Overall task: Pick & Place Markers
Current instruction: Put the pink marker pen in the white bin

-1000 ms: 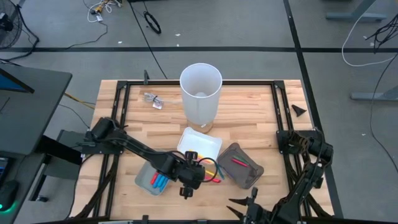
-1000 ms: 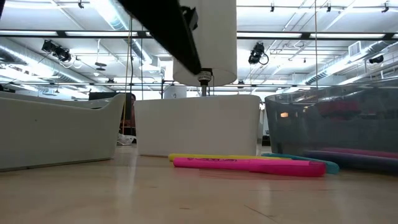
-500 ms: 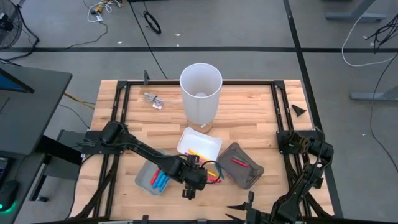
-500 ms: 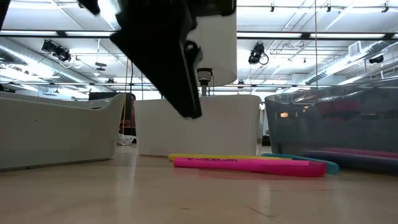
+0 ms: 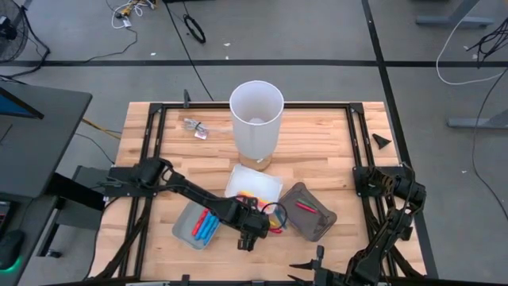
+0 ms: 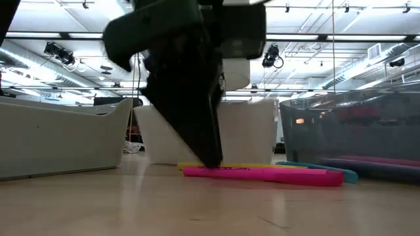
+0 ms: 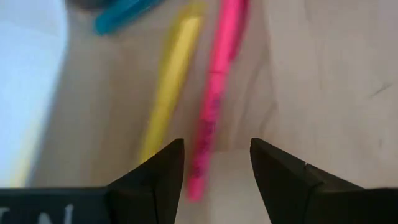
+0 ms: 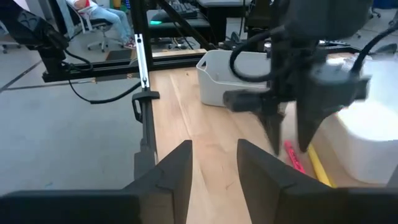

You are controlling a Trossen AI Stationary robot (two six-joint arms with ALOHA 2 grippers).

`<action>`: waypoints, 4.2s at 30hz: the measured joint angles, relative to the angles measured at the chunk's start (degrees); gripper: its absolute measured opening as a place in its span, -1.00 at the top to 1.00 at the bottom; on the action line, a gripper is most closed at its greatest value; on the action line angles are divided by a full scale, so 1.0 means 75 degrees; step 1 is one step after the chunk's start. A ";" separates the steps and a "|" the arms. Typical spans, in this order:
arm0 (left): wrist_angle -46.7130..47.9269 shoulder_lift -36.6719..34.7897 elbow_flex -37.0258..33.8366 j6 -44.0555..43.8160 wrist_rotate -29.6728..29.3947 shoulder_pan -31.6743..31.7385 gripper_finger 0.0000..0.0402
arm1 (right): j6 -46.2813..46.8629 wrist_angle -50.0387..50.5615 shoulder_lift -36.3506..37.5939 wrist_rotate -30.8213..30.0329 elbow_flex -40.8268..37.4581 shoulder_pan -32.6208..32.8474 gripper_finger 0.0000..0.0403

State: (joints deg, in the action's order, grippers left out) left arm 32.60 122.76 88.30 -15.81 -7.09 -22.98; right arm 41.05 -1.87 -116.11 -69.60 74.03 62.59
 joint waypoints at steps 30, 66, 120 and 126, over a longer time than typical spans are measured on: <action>0.0029 0.0169 -0.0030 -0.0208 0.0297 0.0000 0.83 | -0.0199 0.0009 0.0000 -0.0003 0.0001 -0.0020 0.38; 0.3326 -0.0373 0.3508 -0.0805 -0.3059 -0.1302 0.90 | -0.2700 -0.1875 0.0000 -0.0437 0.0004 -0.0026 0.38; -1.1803 -0.4870 -0.7783 0.1203 -0.5914 -0.2693 0.90 | -0.4270 -0.4332 0.0452 0.4104 0.0007 -0.4507 -0.05; -1.1800 -0.4870 -0.7782 0.1200 -0.5914 -0.2693 0.90 | -0.4134 -0.4348 0.0452 0.4432 0.0007 -0.4663 0.19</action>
State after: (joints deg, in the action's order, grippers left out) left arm -55.90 86.24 29.93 -6.81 -51.44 -43.18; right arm 10.05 -34.48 -112.73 -36.36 74.08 27.62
